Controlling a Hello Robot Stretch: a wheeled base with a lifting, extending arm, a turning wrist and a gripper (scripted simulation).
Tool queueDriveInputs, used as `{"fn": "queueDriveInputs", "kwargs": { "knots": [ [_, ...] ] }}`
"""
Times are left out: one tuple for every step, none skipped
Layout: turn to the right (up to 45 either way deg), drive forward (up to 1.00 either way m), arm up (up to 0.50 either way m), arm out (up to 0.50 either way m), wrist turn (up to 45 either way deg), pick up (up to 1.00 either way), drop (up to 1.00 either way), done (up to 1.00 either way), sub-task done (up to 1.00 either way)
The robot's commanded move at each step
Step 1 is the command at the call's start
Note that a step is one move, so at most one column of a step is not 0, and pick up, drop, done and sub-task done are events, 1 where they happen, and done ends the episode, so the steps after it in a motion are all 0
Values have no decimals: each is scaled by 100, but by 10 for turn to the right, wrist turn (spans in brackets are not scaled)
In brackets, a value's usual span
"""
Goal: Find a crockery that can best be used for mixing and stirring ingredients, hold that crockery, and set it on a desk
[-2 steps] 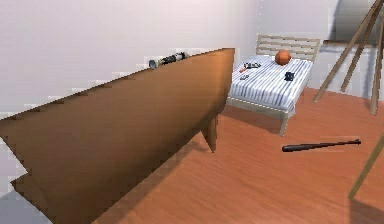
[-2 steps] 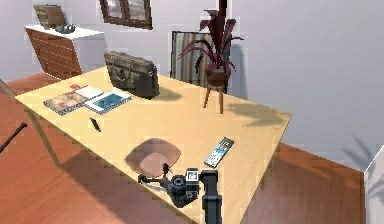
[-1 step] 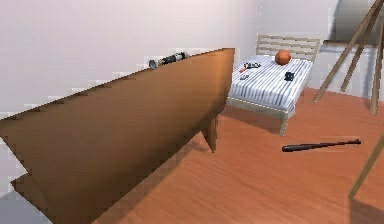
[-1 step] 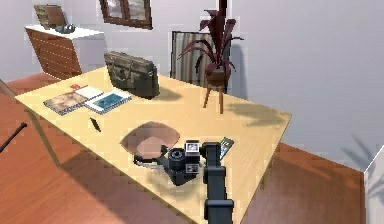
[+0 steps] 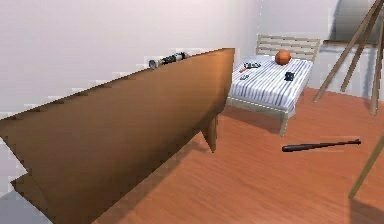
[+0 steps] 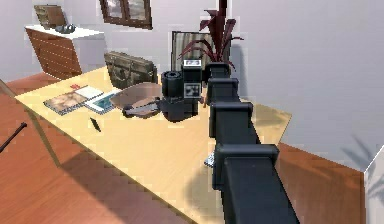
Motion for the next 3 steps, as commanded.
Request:
{"fn": "queueDriveInputs", "kwargs": {
  "knots": [
    [0,0,0,0,-450,0,0,0,0],
    [0,0,0,0,-450,0,0,0,0],
    [0,0,0,0,-60,0,0,0,0]
  ]
}}
